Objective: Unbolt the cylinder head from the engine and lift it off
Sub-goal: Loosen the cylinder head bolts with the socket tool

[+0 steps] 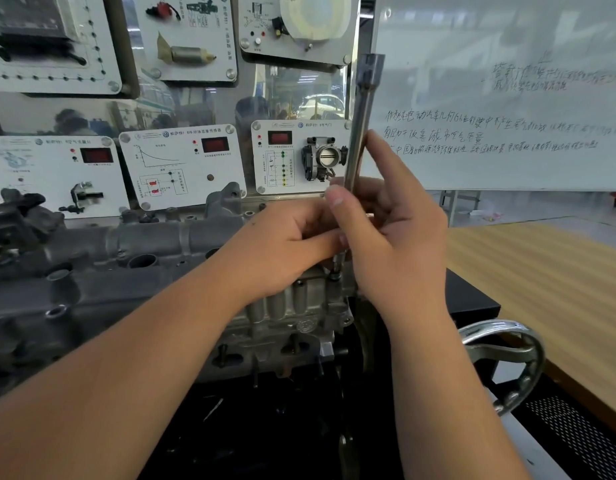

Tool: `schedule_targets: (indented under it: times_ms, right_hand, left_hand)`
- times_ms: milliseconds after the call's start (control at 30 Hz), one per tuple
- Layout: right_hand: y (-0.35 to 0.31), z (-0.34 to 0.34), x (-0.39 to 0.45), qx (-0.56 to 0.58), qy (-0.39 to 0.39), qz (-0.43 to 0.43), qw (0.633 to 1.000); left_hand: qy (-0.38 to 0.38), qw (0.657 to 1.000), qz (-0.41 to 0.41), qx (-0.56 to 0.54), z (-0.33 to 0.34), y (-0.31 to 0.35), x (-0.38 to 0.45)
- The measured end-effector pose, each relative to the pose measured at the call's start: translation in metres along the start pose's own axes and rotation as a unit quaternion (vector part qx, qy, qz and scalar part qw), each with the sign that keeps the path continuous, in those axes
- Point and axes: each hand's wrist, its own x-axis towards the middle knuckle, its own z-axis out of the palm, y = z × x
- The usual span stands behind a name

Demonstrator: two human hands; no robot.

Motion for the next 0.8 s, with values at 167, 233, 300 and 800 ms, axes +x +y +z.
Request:
schedule_targets:
  times_ms: [167,233,300,800]
  right_hand:
    - [0.0006,0.0041,-0.0006,-0.039,0.021,-0.002,0.999]
    - [0.0017,0.0030,-0.0003,-0.056,0.009,-0.012,0.998]
    - [0.0026,0.0007,0.0001,-0.043,-0.009,-0.007,0.999]
    - [0.0003,0.0071,-0.0028,-0.083,0.032,-0.040,0.995]
  left_hand:
    - [0.030,0.999,0.014,0.021,0.0006,-0.0002,-0.0015]
    - [0.028,1.000,-0.008,0.007,0.0014,0.0018,-0.0016]
    - [0.019,1.000,-0.012,-0.005,0.0013,0.0032,-0.0016]
    - [0.033,0.999,0.004,0.025,0.0009,0.0014,-0.0016]
